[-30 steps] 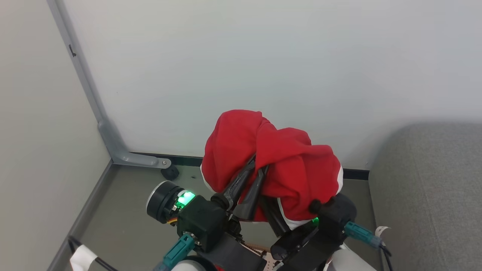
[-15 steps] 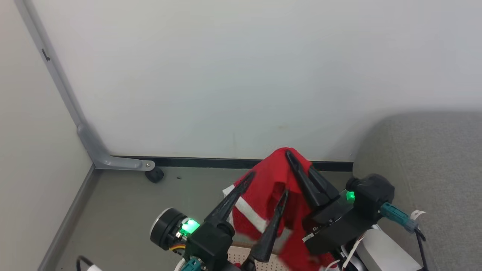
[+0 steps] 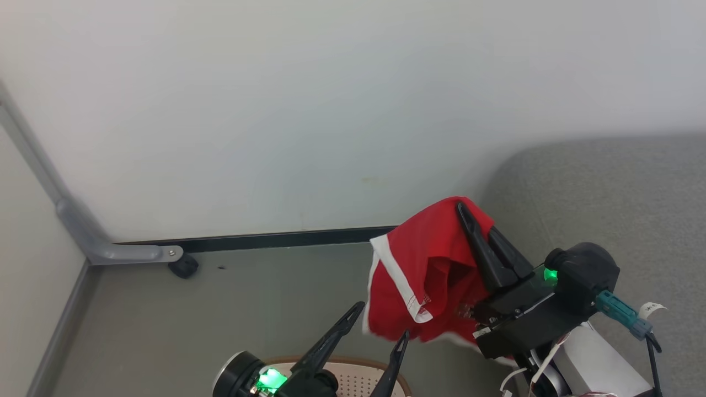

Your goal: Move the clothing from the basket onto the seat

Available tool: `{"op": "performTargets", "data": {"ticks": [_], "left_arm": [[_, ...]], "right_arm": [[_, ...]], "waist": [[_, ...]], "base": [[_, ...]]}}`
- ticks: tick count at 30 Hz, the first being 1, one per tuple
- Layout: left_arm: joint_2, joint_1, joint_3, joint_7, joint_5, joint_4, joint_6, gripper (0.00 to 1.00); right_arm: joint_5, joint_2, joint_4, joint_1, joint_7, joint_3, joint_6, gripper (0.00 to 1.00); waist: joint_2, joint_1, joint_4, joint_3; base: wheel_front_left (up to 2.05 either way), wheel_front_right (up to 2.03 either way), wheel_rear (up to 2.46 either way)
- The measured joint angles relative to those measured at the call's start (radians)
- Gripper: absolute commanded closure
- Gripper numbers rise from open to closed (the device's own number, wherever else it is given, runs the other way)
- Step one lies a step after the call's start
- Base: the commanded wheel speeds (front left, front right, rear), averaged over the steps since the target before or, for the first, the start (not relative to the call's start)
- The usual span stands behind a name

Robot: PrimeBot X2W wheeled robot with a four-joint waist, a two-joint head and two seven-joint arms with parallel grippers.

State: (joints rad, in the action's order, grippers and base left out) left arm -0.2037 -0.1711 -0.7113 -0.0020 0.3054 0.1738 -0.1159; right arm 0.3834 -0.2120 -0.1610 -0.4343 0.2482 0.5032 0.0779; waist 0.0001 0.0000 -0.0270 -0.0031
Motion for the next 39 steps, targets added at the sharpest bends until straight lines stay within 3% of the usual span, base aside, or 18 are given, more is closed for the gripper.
{"op": "performTargets", "data": {"ticks": [25,32,39], "left_arm": [[-0.007,0.036,-0.005,0.031,-0.045,0.013,-0.007,0.0],[-0.007,0.01,-0.012,0.052,-0.063,0.0,-0.007,0.0],[0.003,-0.035,-0.032,0.062,-0.076,-0.008,0.011,0.0]], "right_arm": [[0.005,-0.06,0.117,0.105,0.001,-0.131,-0.053,1.0],[0.029,-0.098,0.091,0.031,0.001,-0.25,-0.061,1.0],[0.061,-0.144,0.019,-0.062,0.001,-0.345,-0.06,1.0]], "waist": [[0.0,0.0,-0.315,0.089],[0.0,0.0,-0.384,0.159],[0.0001,0.0001,-0.412,0.219]], "base": [[0.0,0.0,0.0],[0.0,0.0,0.0],[0.0,0.0,0.0]]}}
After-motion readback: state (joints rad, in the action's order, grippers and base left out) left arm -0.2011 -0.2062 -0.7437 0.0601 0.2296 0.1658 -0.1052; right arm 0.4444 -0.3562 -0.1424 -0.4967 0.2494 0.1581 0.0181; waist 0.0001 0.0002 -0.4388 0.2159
